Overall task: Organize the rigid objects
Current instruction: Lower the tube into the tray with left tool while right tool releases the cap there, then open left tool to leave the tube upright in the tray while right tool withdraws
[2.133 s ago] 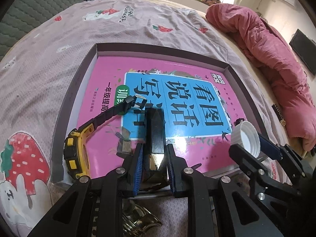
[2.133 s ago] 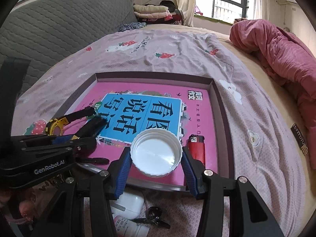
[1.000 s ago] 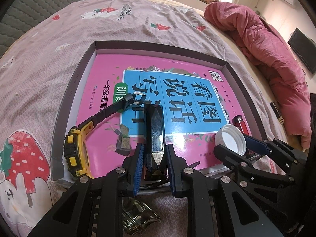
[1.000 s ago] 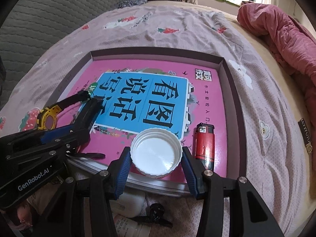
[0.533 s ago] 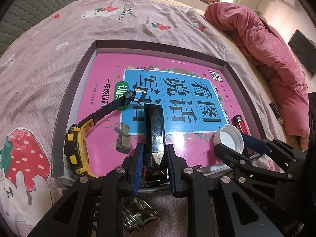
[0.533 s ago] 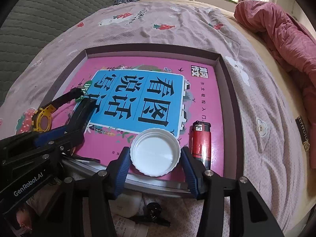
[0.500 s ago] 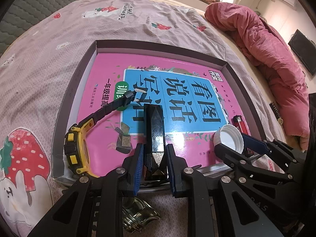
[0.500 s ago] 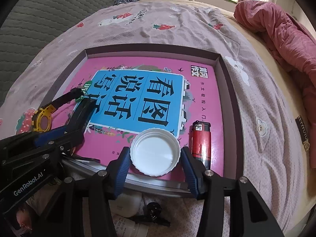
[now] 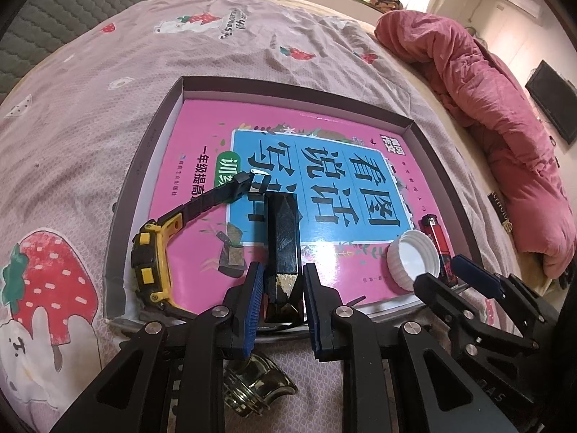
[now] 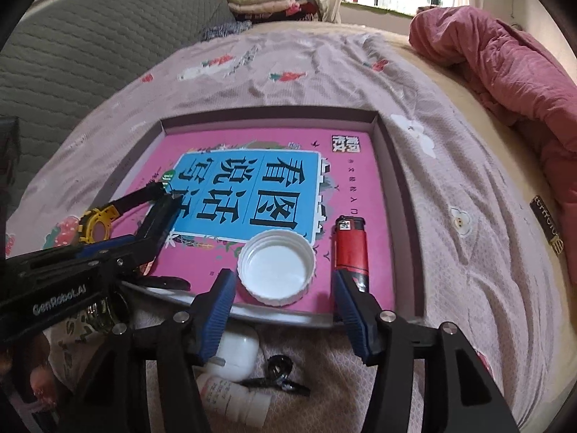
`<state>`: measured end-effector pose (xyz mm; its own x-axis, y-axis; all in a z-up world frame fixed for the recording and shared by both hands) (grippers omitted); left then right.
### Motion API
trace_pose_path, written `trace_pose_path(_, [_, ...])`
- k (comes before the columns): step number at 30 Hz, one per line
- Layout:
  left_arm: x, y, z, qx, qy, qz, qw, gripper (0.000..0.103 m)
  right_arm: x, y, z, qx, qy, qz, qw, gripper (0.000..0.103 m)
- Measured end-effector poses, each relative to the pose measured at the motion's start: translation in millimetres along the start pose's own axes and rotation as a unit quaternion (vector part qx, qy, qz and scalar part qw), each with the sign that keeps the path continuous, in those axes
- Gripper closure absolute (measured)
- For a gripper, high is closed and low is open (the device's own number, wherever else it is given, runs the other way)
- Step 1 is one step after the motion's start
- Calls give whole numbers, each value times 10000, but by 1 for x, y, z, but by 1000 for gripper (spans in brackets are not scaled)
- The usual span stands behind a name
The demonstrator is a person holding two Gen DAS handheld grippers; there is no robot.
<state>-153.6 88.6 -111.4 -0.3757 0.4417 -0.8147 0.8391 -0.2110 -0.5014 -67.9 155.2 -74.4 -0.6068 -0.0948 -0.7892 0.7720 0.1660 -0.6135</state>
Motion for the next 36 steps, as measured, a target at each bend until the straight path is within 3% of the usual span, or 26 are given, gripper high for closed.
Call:
trace_pose_path(9, [-7, 0, 1, -49, 25, 5, 10000, 80, -19, -4, -6, 41, 87, -380, 9992, 44])
trace_pose_path(30, [-19, 2, 4, -11, -16, -7, 10000, 80, -26, 1, -9, -21, 148, -403, 9991, 44])
trace_pose_path(36, [-27, 2, 3, 22, 42, -64, 10000, 69, -32, 0, -8, -24, 94, -504, 9987, 44])
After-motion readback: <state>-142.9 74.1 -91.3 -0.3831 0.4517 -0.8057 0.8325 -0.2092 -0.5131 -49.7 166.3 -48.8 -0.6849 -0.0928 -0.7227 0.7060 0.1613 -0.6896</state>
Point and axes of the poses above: each gripper's, at about its wrist camera, not at the fingertips, and x roughly the way its jaws point, z to its left, y to its underside, the point moved 9 cm from there along x, roughly the way its jaws point, and after that the axes turned 2 degrees about -z, right-handed, at the moved point
